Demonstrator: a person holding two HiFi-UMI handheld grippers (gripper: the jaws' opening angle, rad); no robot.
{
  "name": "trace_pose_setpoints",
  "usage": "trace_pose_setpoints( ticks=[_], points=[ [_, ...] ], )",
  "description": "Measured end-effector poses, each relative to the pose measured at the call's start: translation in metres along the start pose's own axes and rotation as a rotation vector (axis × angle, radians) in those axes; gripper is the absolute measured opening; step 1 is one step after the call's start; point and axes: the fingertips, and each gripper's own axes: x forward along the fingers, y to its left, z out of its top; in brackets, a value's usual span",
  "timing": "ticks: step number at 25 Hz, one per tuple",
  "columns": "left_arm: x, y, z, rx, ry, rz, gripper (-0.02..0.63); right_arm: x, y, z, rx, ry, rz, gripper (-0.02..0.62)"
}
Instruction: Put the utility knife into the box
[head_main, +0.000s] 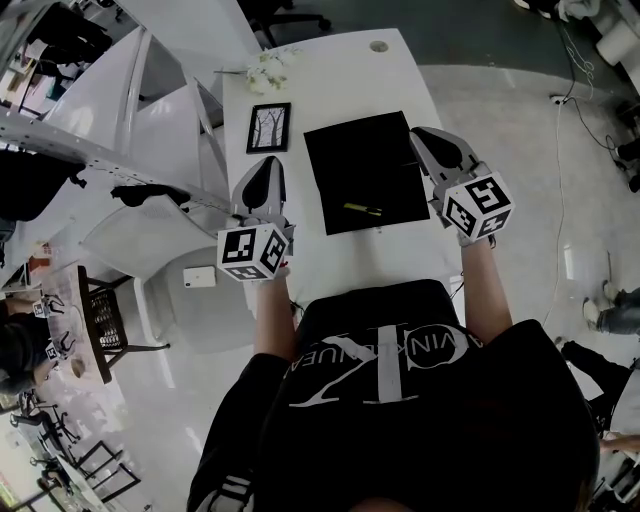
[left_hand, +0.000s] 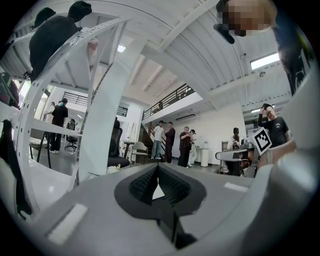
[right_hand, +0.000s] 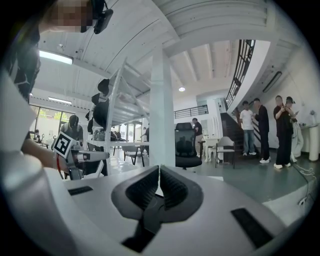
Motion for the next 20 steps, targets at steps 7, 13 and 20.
trace_pose_setpoints(
  ticks=[7,13,20],
  points=[
    [0.001,0.001,0.0,-0.002,0.003,-0.006,0.012,-0.003,-0.002,0.002,-0.005,-0.007,-0.019,0.02],
    [0.002,-0.002,0.001,-0.003,0.0,-0.012,0.012,-0.008,-0.006,0.007,-0.016,-0.031,-0.056,0.02],
    [0.001,-0.002,0.003,0.015,-0.006,-0.01,0.012,-0.013,-0.013,0.012,-0.008,-0.08,-0.106,0.02]
  ],
)
